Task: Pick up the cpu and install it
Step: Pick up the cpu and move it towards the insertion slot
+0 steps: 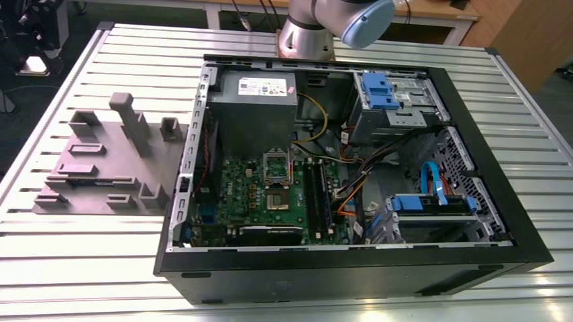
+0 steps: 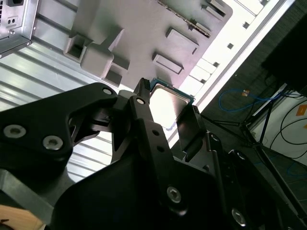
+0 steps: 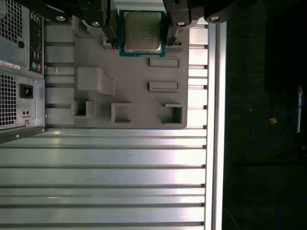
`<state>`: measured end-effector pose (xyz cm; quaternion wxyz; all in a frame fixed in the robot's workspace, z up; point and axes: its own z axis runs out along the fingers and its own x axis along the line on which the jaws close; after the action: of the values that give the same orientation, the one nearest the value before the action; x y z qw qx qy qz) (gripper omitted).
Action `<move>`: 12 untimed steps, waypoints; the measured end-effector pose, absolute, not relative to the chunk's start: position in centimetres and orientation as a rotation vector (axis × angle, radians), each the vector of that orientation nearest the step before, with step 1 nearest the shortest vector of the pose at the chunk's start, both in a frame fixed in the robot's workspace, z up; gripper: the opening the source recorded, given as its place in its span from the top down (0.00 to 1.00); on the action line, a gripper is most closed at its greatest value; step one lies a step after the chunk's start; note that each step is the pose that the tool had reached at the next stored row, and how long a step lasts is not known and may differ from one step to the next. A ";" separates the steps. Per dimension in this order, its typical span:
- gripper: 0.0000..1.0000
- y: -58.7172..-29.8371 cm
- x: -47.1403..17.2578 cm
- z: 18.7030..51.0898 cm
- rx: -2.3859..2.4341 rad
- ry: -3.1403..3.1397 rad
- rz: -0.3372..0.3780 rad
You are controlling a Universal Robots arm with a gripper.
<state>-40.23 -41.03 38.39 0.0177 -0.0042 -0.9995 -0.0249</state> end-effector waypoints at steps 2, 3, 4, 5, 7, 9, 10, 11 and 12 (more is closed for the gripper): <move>0.53 -41.0 -40.2 38.4 -0.013 -3.105 -0.077; 0.53 -41.0 -40.2 38.4 -0.013 -3.105 -0.077; 0.53 -41.0 -40.1 38.4 -0.013 -3.105 -0.077; 0.53 -41.0 -40.1 38.4 -0.013 -3.105 -0.077; 0.53 -41.0 -40.0 38.4 -0.013 -3.105 -0.077; 0.53 -41.0 -40.0 38.4 -0.013 -3.105 -0.077; 0.53 -41.0 -40.0 38.4 -0.013 -3.105 -0.077; 0.53 -41.0 -39.9 38.4 -0.013 -3.105 -0.077; 0.53 -41.0 -39.9 38.4 -0.013 -3.105 -0.077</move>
<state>-39.91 -41.03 38.39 0.0177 -0.0042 -0.9995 -0.0249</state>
